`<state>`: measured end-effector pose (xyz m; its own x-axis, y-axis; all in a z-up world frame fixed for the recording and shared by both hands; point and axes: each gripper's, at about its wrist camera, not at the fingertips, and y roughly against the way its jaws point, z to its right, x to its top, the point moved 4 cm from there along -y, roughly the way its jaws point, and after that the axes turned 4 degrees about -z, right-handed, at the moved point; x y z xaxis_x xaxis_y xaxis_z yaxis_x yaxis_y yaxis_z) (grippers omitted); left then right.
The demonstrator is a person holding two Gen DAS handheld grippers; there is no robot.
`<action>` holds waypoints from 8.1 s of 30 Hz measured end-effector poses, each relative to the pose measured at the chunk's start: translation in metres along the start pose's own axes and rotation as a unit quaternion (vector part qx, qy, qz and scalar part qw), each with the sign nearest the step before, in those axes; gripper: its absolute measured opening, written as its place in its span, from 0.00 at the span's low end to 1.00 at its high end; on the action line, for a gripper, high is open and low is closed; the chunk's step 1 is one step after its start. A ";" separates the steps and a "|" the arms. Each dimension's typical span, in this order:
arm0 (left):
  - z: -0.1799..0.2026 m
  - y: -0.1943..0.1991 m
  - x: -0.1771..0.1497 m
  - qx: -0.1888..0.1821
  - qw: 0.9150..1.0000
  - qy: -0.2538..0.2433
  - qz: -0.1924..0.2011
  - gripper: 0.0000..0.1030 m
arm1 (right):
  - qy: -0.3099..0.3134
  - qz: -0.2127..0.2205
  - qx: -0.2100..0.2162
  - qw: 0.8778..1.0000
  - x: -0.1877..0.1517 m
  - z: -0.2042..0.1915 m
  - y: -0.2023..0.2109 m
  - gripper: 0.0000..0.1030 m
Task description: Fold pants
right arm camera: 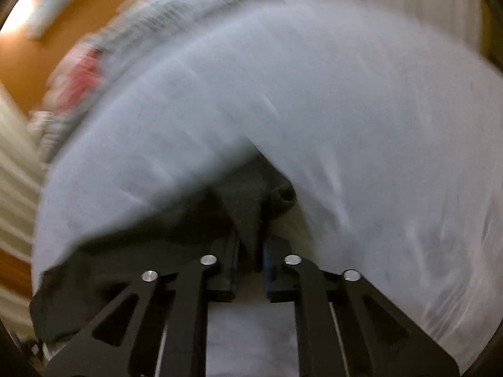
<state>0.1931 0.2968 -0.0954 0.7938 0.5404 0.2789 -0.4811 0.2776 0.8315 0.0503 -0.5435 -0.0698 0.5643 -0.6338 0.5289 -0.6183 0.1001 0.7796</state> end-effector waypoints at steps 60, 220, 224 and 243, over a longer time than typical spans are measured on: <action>0.000 -0.007 0.013 -0.082 0.995 0.064 0.006 0.09 | 0.016 0.063 0.103 0.993 0.016 -0.040 0.064 0.06; 0.186 0.105 -0.147 -0.223 0.954 -0.158 0.122 0.14 | 0.189 -0.019 0.102 0.977 -0.086 -0.179 0.073 0.67; 0.284 0.051 -0.260 -0.199 0.903 -0.380 0.018 0.33 | 0.187 -0.010 0.090 0.978 -0.079 -0.166 0.073 0.68; 0.208 0.073 -0.201 -0.204 0.937 -0.279 0.056 0.80 | 0.141 -0.293 0.222 0.919 -0.172 -0.180 0.001 0.74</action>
<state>0.0760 0.0433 0.0088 0.7458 0.1167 0.6559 -0.5848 0.5863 0.5606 0.0511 -0.2966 -0.1000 0.9519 -0.2498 0.1774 -0.2912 -0.5582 0.7769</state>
